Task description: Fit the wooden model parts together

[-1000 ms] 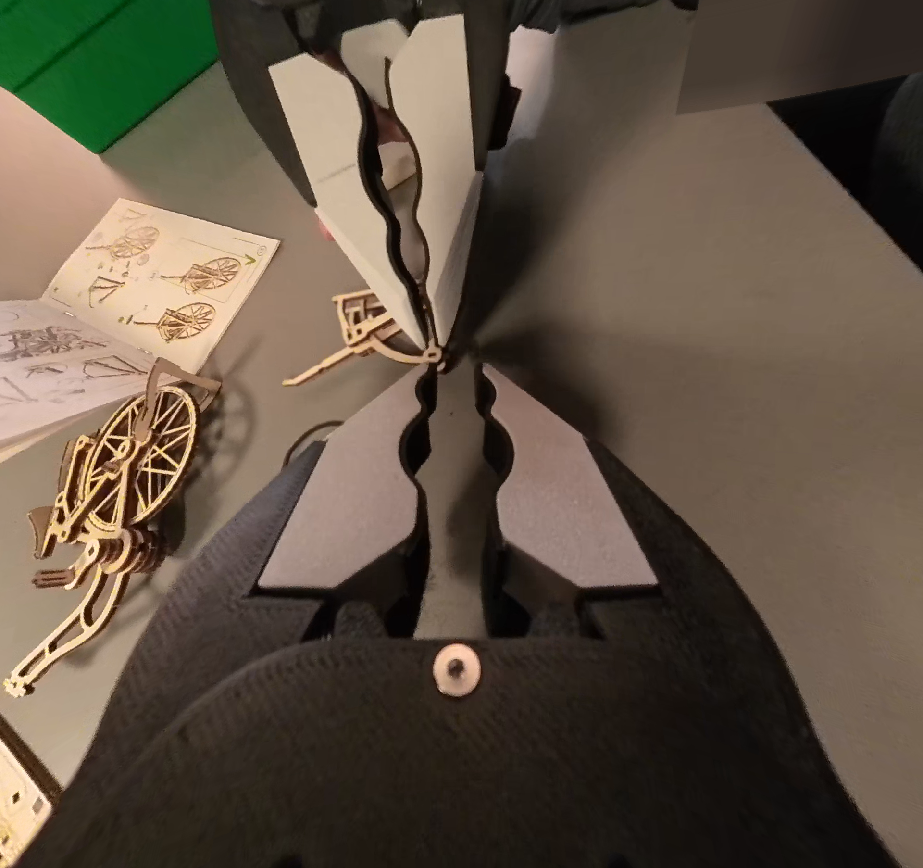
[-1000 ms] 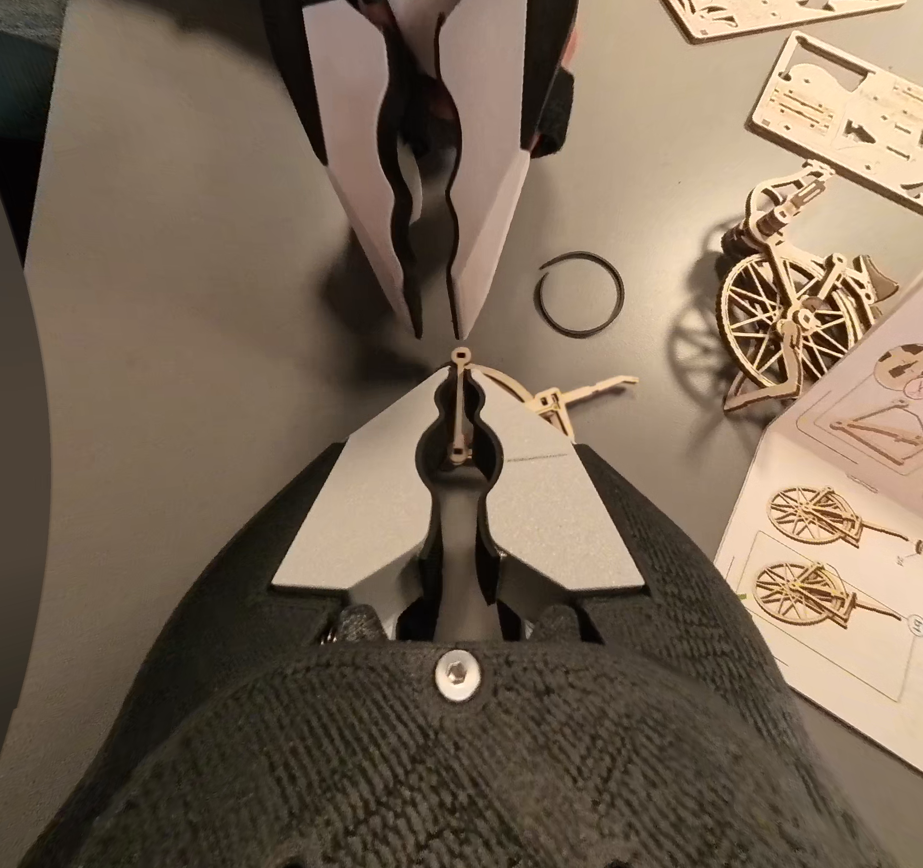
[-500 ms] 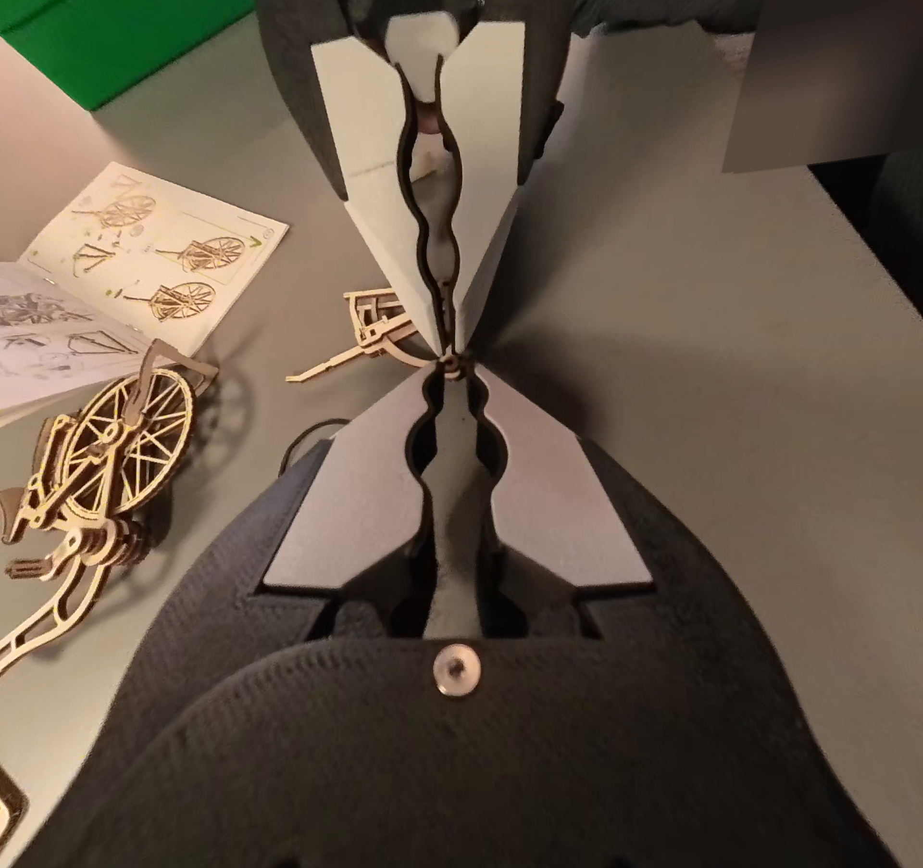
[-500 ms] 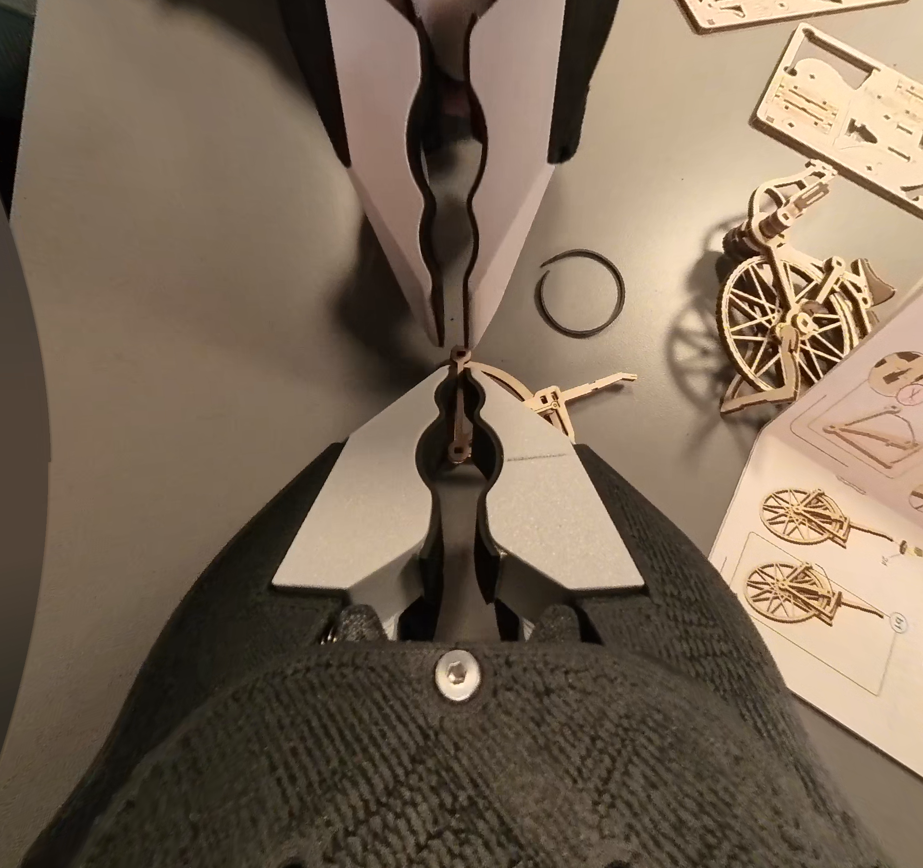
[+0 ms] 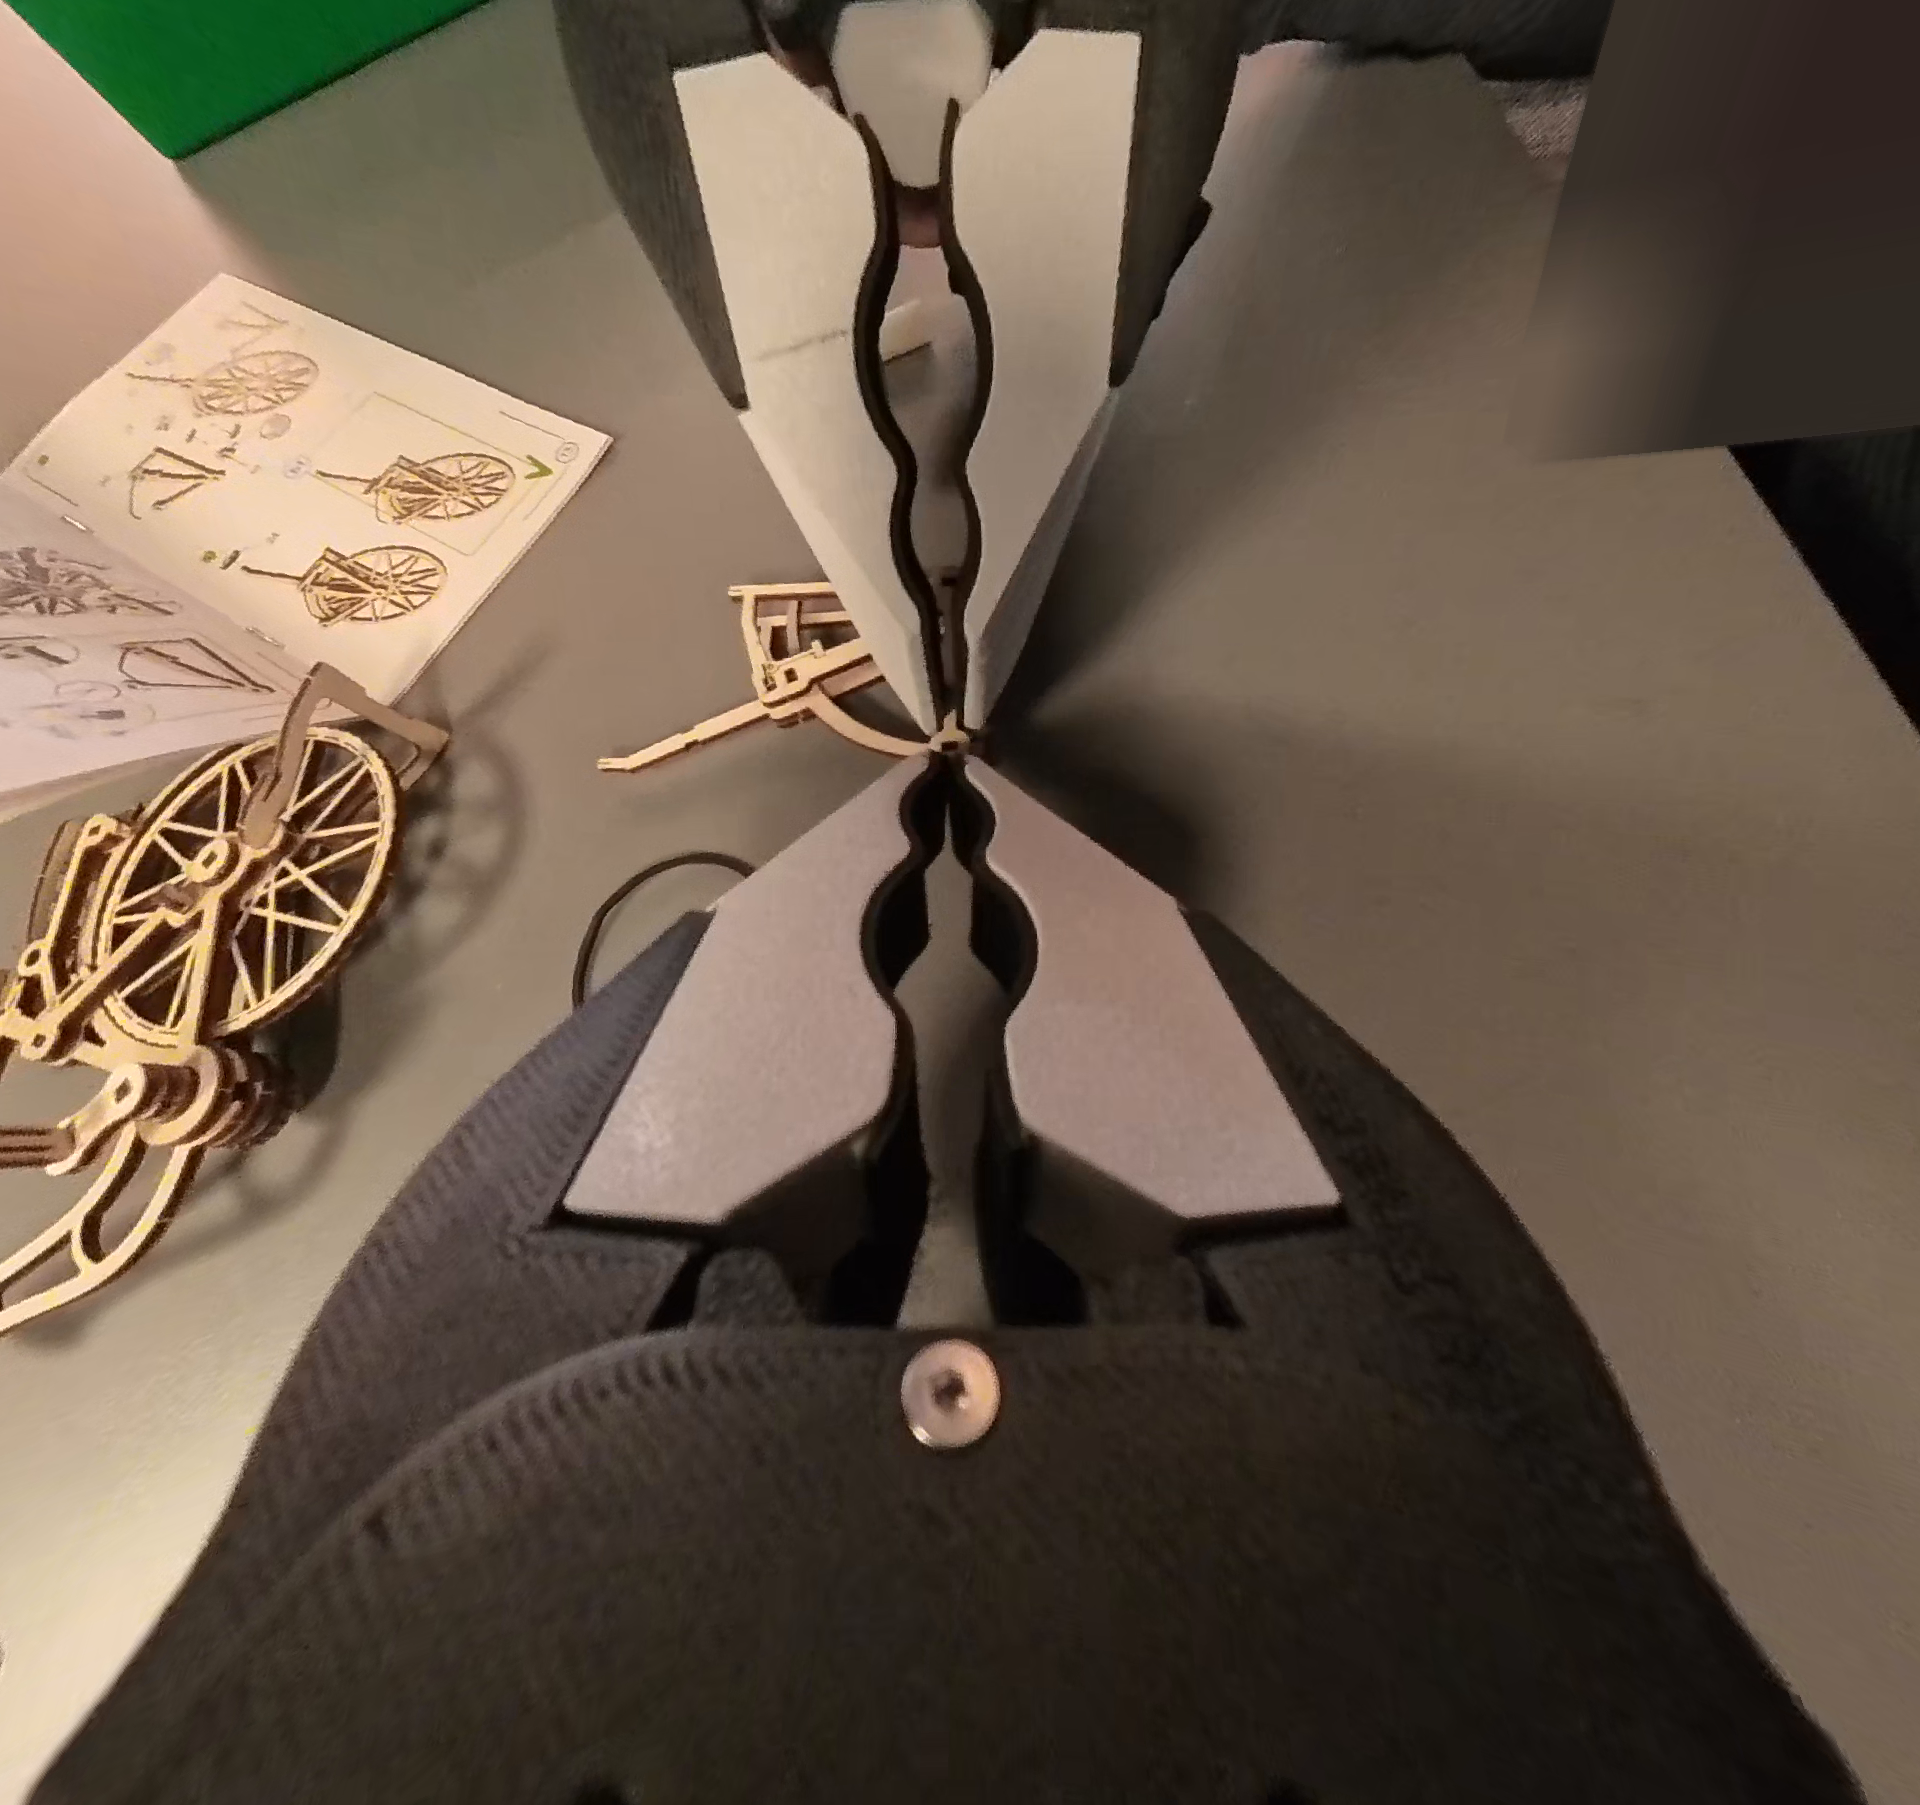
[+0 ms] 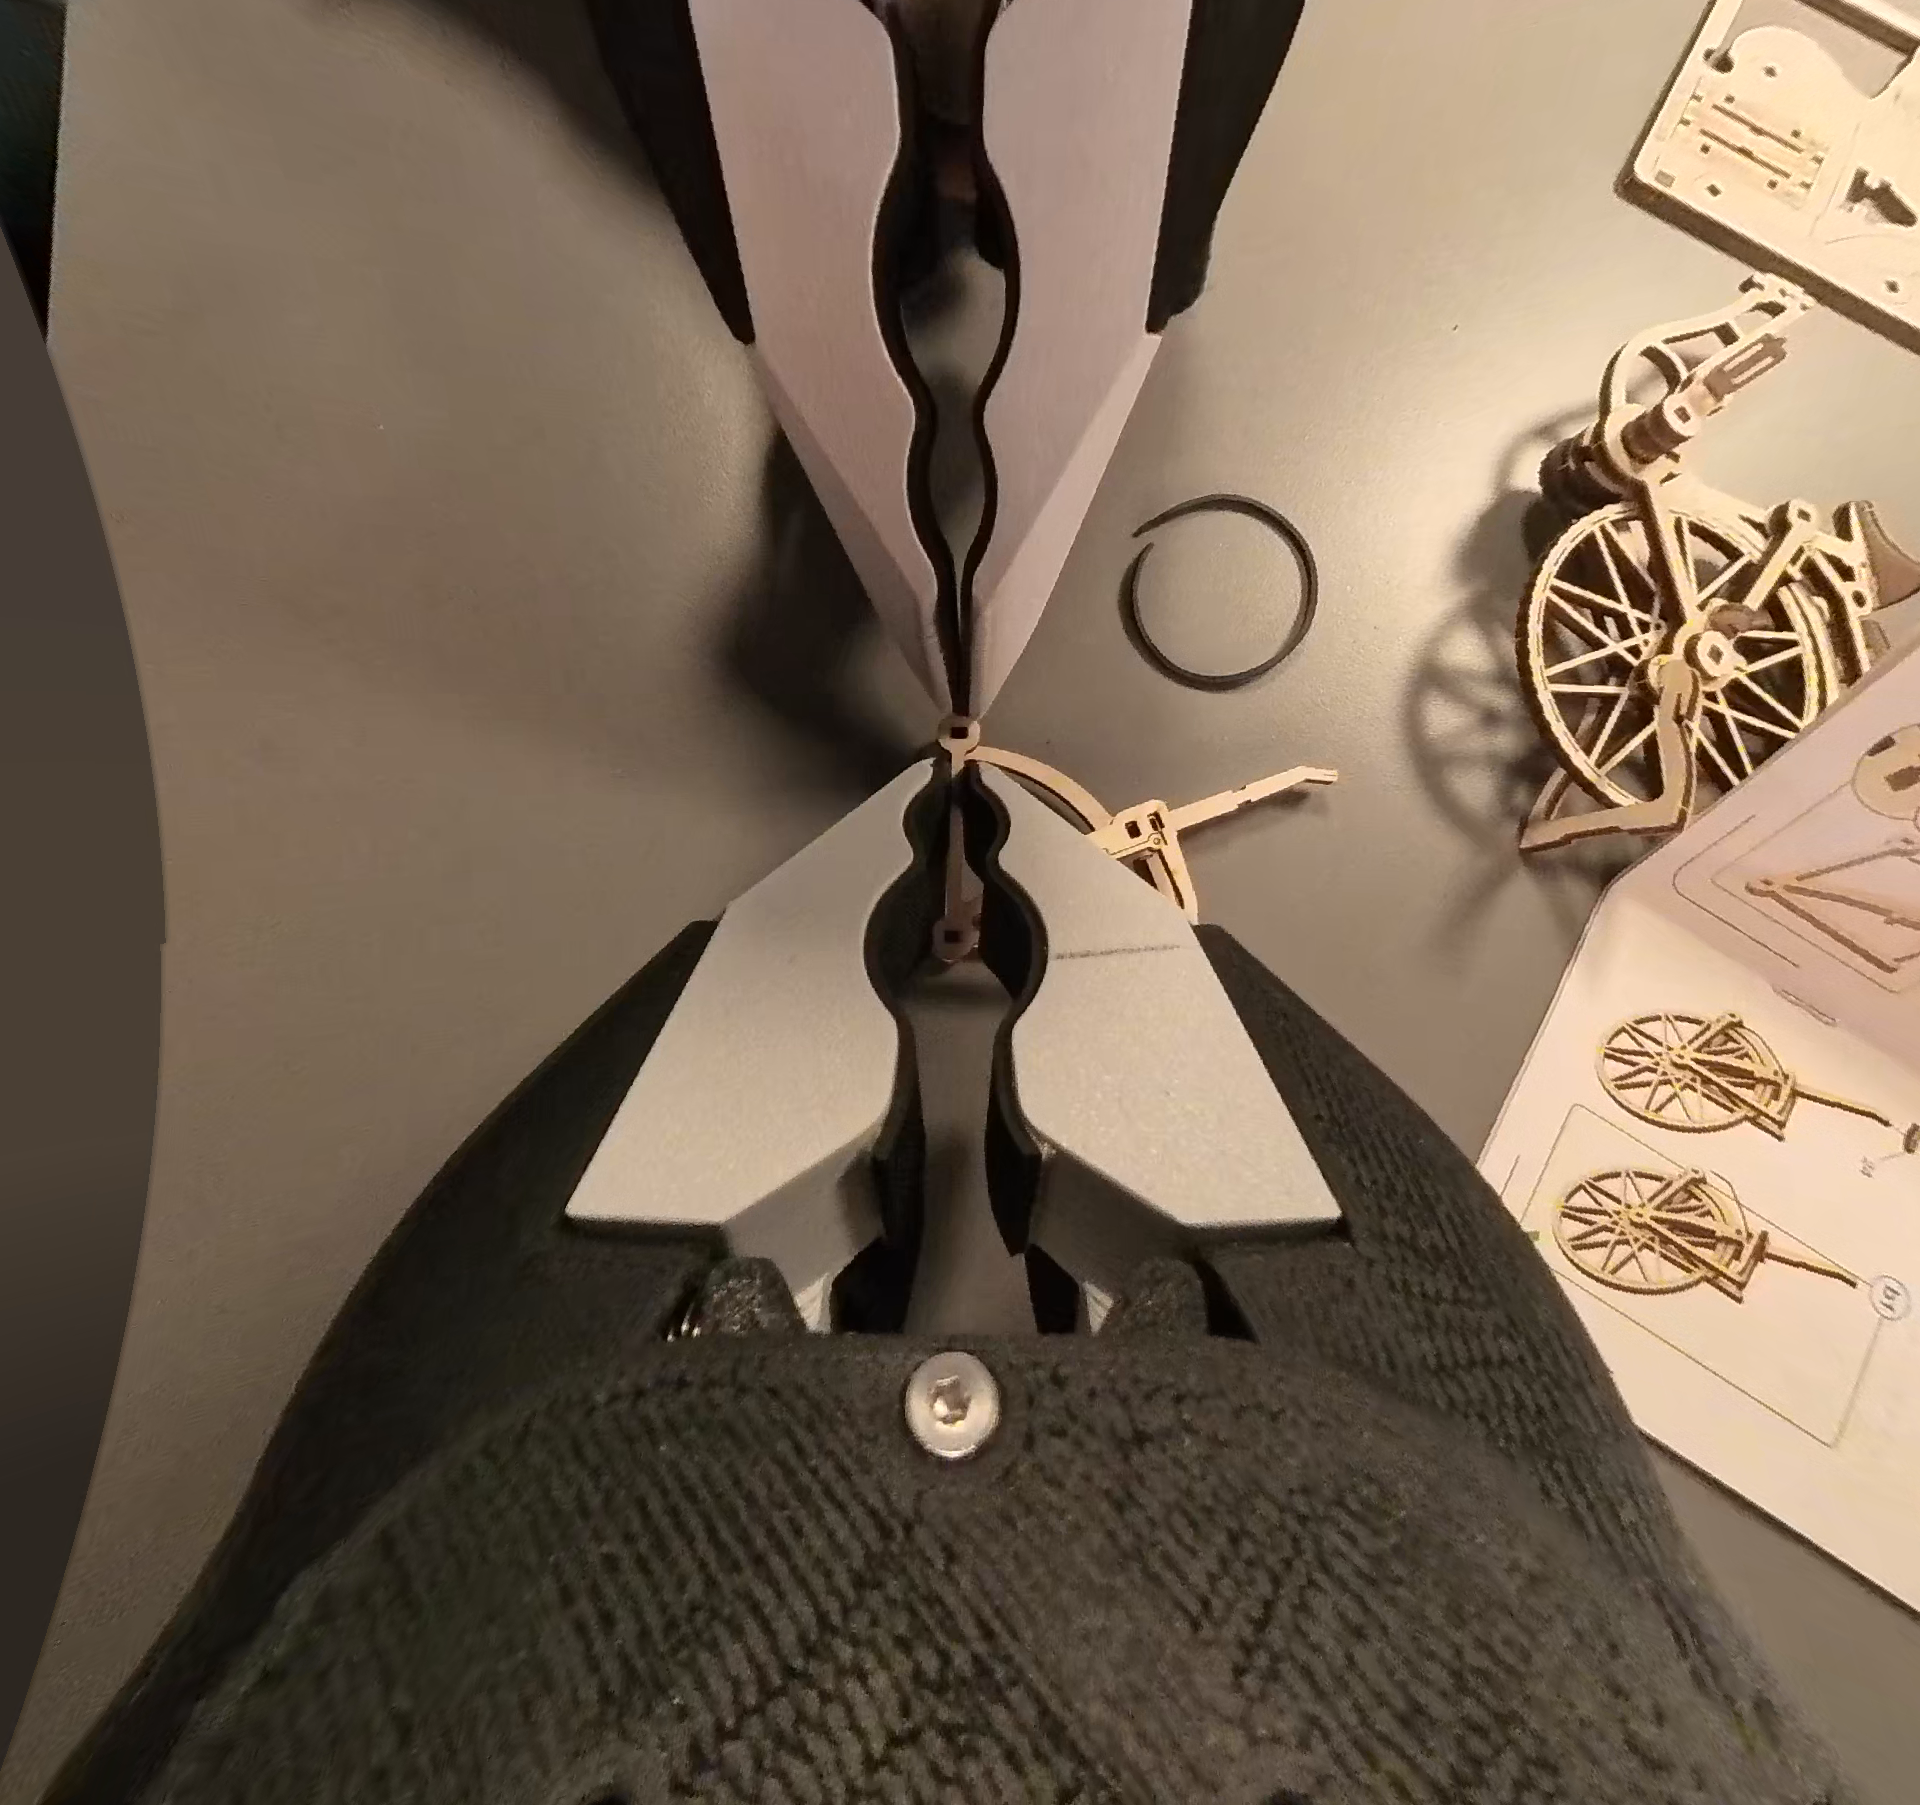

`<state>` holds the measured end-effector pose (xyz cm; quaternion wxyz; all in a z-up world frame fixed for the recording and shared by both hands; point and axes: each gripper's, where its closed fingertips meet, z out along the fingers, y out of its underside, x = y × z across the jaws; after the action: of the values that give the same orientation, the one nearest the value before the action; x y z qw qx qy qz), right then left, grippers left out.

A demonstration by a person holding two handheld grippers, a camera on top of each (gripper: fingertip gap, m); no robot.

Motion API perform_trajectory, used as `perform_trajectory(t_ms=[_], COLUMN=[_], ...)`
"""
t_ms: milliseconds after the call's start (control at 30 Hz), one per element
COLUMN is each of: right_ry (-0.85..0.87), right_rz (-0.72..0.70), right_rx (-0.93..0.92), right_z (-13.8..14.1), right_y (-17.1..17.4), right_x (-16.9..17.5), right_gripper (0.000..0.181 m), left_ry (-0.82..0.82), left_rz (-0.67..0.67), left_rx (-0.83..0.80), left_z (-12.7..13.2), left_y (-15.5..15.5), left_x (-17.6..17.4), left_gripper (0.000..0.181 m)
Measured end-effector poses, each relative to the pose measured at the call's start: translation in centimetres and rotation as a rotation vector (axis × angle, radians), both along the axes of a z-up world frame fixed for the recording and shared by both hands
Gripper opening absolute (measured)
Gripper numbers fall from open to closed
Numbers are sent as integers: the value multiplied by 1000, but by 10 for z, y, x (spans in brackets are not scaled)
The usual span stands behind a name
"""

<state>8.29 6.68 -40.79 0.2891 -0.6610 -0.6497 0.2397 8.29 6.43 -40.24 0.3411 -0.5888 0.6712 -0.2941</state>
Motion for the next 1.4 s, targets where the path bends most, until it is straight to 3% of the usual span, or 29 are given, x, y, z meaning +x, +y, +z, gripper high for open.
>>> perform_trajectory(t_ms=[133, 233, 1400], right_ry=[21, 30, 28], right_rz=[-8, -8, -2], right_rx=[1, -2, 23], right_z=[1, 1, 1], right_y=[1, 1, 1], right_x=[-1, -1, -1], right_gripper=[0, 0, 0], left_ry=[-95, -15, 19], left_rz=[-14, -9, 25], left_rx=[-81, -68, -102], left_z=[15, 3, -2], left_y=[-6, -5, 0], left_x=[6, 4, 2], left_gripper=[0, 0, 6])
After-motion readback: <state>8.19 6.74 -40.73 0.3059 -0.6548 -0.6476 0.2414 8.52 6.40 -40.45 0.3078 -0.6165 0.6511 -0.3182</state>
